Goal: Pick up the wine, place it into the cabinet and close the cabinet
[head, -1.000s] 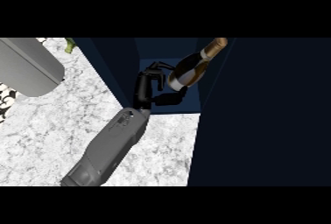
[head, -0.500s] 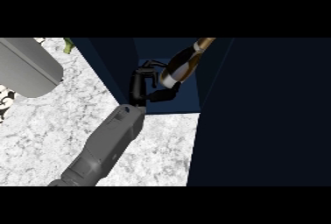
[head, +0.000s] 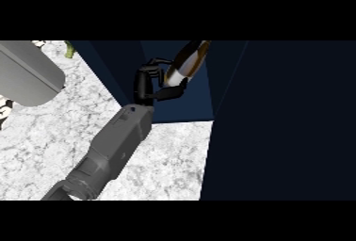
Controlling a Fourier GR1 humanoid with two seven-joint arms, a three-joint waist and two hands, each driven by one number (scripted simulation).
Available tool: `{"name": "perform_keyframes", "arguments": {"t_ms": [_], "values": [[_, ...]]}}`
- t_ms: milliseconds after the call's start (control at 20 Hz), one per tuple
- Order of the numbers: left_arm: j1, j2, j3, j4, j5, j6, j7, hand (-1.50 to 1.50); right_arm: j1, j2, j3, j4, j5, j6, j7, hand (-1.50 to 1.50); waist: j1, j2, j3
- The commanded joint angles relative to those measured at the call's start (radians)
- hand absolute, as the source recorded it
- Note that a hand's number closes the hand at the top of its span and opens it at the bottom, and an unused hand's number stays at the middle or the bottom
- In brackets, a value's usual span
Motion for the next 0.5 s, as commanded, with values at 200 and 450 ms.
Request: {"name": "perform_keyframes", "arguments": {"t_ms": [200, 450], "values": [[-0.097, -0.001, 0.039, 0.129, -0.005, 0.028, -0.05, 1.5, 0.031, 0.041, 0.037, -0.005, -0.017, 0.011, -0.052, -1.5, 0.005, 0.004, 0.0], [-0.184, 0.017, 0.025, 0.219, -0.048, 0.118, -0.009, 1.5, 0.058, 0.037, 0.036, -0.032, -0.047, 0.033, -0.055, -1.5, -0.02, 0.013, 0.001]]}}
